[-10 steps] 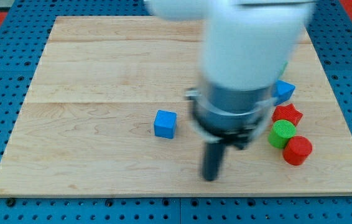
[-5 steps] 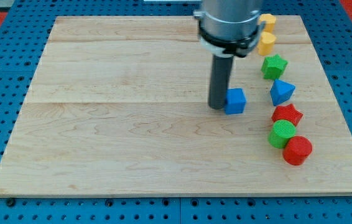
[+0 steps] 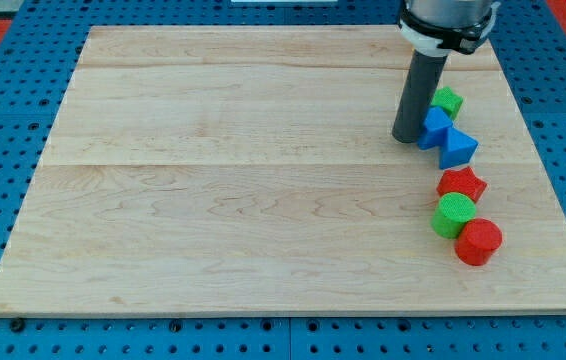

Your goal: Push the cube towards the triangle and green star

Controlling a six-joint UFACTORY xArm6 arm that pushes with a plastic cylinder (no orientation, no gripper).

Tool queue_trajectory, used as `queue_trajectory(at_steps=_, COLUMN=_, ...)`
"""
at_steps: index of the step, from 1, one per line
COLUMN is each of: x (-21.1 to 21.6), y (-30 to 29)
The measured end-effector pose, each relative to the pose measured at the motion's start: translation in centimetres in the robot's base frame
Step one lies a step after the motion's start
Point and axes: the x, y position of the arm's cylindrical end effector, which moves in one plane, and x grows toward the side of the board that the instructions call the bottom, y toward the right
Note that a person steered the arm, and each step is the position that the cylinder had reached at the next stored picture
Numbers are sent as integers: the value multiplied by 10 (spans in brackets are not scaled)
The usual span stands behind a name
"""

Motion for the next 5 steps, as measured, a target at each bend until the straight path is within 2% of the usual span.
queue_trajectory(at_steps=1, x=-9, y=-11)
queue_trajectory(at_steps=5, x=-26, y=11)
